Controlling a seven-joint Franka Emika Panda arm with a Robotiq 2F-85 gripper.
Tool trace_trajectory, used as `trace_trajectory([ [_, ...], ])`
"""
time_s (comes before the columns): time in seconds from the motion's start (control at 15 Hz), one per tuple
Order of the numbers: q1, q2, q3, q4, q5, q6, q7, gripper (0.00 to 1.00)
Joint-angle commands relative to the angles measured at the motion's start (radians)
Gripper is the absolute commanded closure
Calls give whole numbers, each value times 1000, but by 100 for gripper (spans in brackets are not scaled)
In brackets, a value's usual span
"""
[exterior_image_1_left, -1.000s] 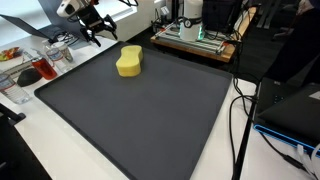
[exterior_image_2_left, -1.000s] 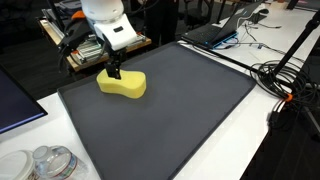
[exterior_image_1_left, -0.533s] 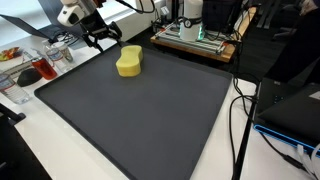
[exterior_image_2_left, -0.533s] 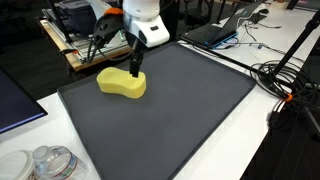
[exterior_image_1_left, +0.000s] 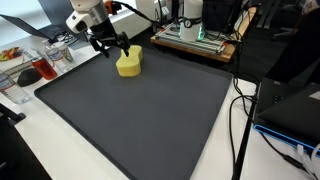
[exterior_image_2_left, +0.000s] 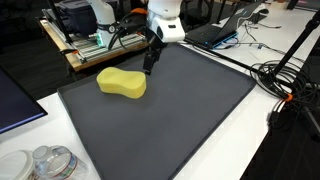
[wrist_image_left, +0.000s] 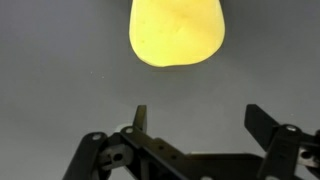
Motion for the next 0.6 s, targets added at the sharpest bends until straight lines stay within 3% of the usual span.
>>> trace_trajectory([
  [0.0, 21, -75, 2, -135, -82, 97, 164, 0],
  [0.2, 34, -123, -1, -230, -133, 158, 269, 0],
  [0.53, 56, -210, -12, -430, -220, 383, 467, 0],
])
